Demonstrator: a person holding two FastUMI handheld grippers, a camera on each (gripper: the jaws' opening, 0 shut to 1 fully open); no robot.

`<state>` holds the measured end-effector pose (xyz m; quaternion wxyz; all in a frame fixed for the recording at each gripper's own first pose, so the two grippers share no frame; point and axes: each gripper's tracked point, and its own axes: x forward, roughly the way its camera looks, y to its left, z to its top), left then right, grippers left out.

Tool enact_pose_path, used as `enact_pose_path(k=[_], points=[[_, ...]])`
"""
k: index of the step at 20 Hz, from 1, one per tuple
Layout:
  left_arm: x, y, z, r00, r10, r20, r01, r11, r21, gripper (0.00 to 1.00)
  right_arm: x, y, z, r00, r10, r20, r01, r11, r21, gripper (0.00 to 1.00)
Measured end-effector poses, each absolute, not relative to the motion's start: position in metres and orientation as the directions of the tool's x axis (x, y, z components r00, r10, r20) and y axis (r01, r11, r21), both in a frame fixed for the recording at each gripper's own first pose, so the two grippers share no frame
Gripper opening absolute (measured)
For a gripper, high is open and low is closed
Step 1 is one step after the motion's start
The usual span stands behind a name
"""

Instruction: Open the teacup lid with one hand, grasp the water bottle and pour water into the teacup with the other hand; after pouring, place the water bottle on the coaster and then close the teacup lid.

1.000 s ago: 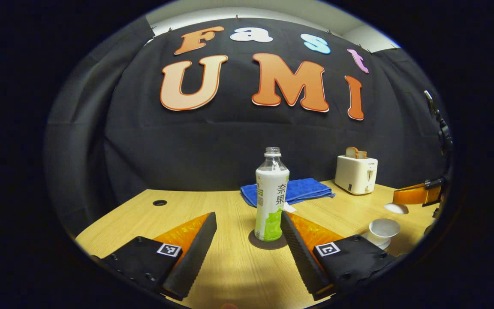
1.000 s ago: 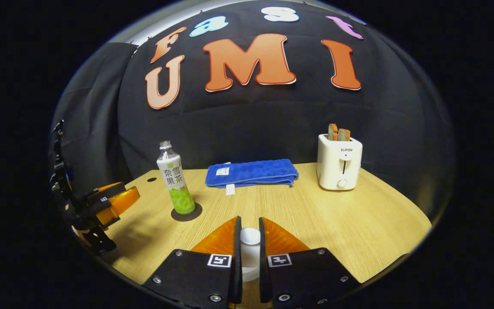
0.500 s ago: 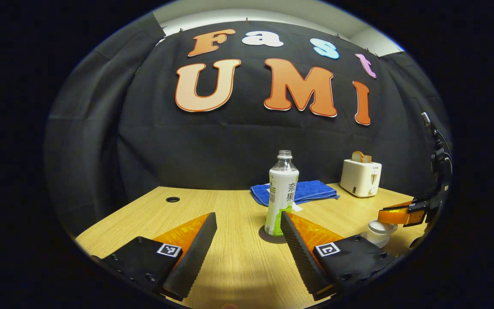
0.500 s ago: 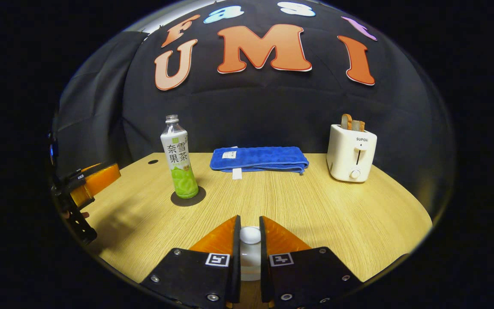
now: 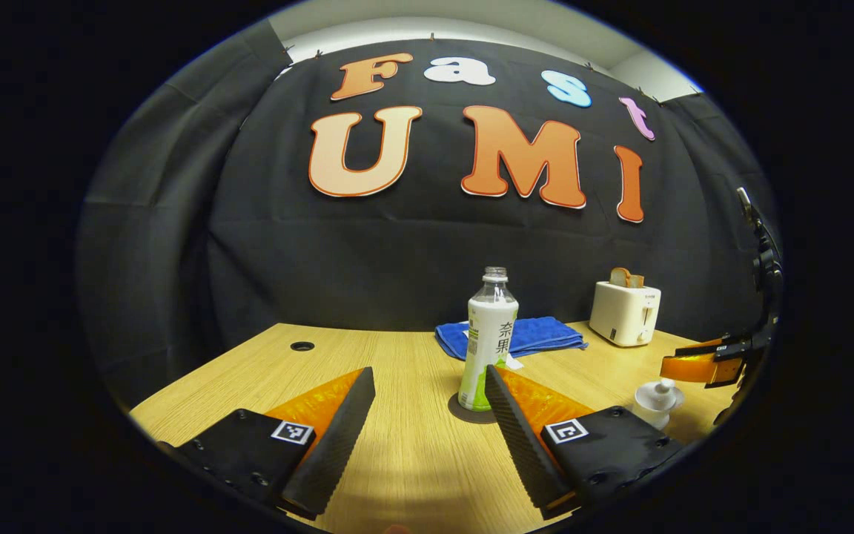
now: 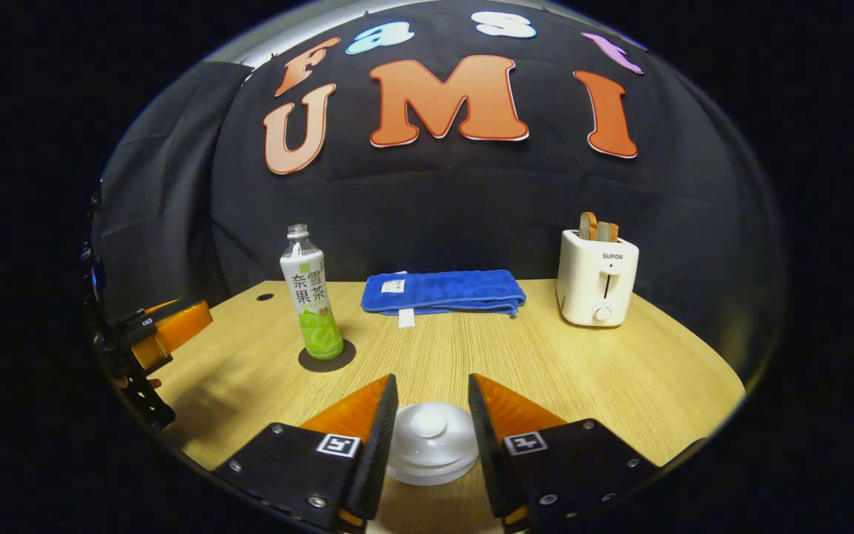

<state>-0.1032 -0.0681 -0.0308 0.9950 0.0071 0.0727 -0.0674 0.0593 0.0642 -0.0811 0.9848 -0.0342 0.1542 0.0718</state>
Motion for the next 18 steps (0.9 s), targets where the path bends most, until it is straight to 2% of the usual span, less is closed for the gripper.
enact_pose_path(k=[1,2,4,6,18], points=[[-0.103,-0.068,-0.029,0.981,-0.131,-0.144,0.133,0.991,0.005,0.98,0.058,0.062,-0.076,0.945,0.126,-0.300,-0.146,0.988,-0.045,0.63],[-0.102,-0.069,-0.029,0.981,-0.130,-0.144,0.132,0.991,0.004,0.98,0.055,0.059,-0.070,0.949,0.121,-0.290,-0.140,0.989,-0.044,0.77],[-0.103,-0.069,-0.027,0.981,-0.128,-0.143,0.130,0.992,0.001,0.98,0.051,0.053,-0.060,0.957,0.112,-0.268,-0.130,0.990,-0.052,0.90],[-0.102,-0.071,-0.024,0.982,-0.126,-0.139,0.127,0.992,0.001,0.98,0.047,0.047,-0.051,0.963,0.101,-0.250,-0.120,0.991,-0.060,0.96],[-0.109,-0.067,0.004,0.990,-0.098,-0.102,0.100,0.995,0.014,0.98,0.024,0.015,-0.017,0.981,0.044,-0.188,-0.059,0.995,-0.076,0.97]])
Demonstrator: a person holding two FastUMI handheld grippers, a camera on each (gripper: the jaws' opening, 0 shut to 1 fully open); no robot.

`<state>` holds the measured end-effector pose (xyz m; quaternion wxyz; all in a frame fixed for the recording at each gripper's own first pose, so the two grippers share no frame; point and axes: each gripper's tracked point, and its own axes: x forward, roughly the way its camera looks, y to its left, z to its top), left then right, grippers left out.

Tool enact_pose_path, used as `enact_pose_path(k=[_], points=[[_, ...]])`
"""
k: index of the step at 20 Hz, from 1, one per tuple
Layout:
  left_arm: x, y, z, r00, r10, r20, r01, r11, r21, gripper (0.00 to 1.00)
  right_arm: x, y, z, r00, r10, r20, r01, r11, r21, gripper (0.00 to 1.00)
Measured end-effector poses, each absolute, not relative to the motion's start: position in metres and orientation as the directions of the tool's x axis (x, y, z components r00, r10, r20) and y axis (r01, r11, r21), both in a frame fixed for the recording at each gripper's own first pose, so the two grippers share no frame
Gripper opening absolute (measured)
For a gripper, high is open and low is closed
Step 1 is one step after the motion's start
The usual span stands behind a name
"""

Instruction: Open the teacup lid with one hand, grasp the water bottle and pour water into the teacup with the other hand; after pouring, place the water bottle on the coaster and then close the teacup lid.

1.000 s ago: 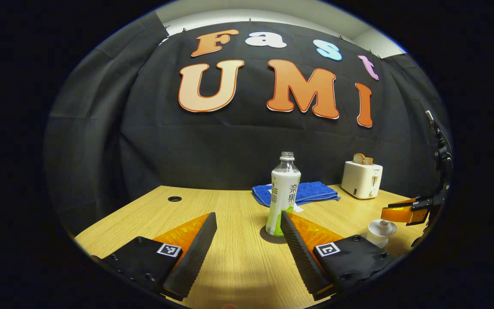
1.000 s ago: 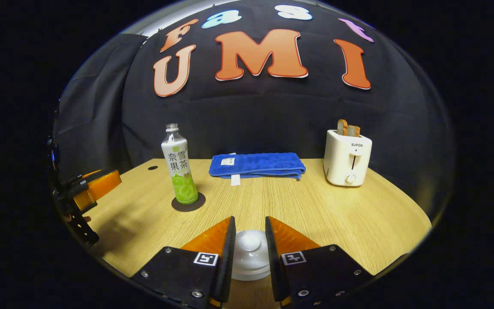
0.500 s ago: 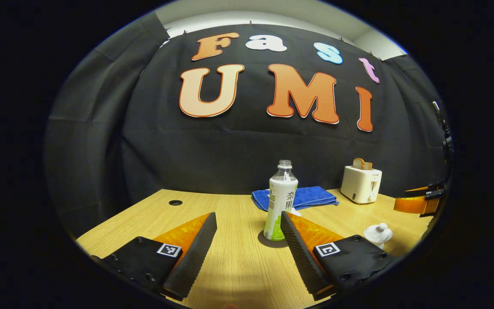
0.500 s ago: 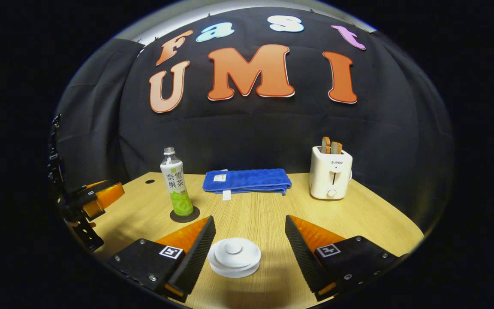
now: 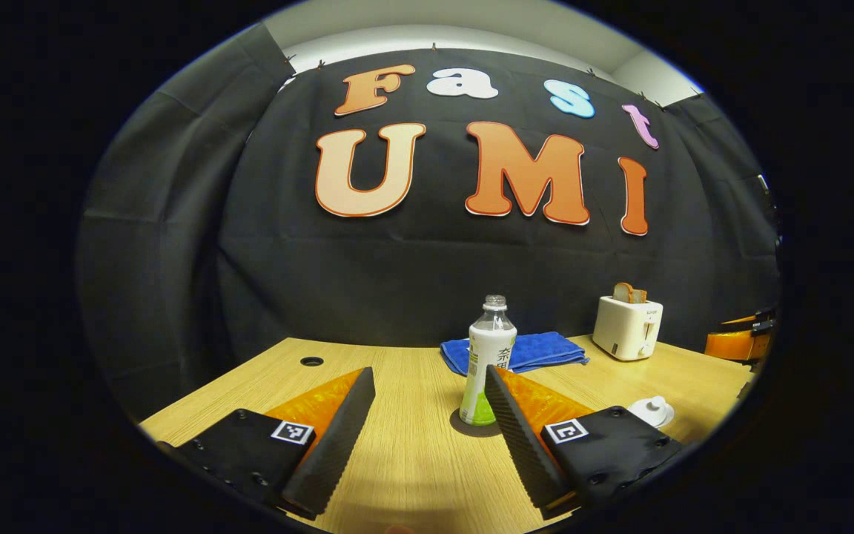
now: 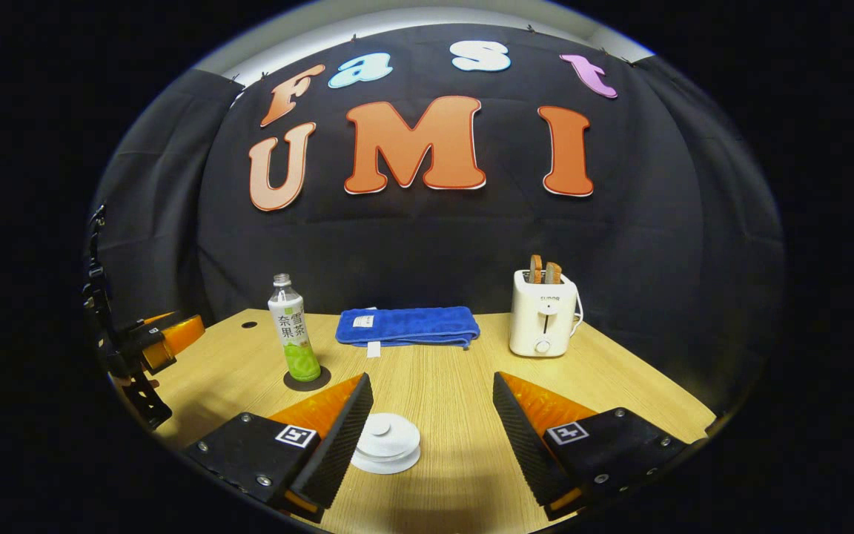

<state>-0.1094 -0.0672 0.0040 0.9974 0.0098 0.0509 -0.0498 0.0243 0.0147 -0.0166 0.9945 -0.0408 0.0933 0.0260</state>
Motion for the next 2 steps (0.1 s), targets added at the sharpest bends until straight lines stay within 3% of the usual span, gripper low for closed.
enact_pose_path(k=[2], points=[[-0.1121,-0.0653,0.0070,0.991,-0.094,-0.098,0.097,0.995,0.017,0.98,0.0221,0.0155,-0.0157,0.982,0.045,-0.185,-0.060,0.995,-0.076,0.97]])
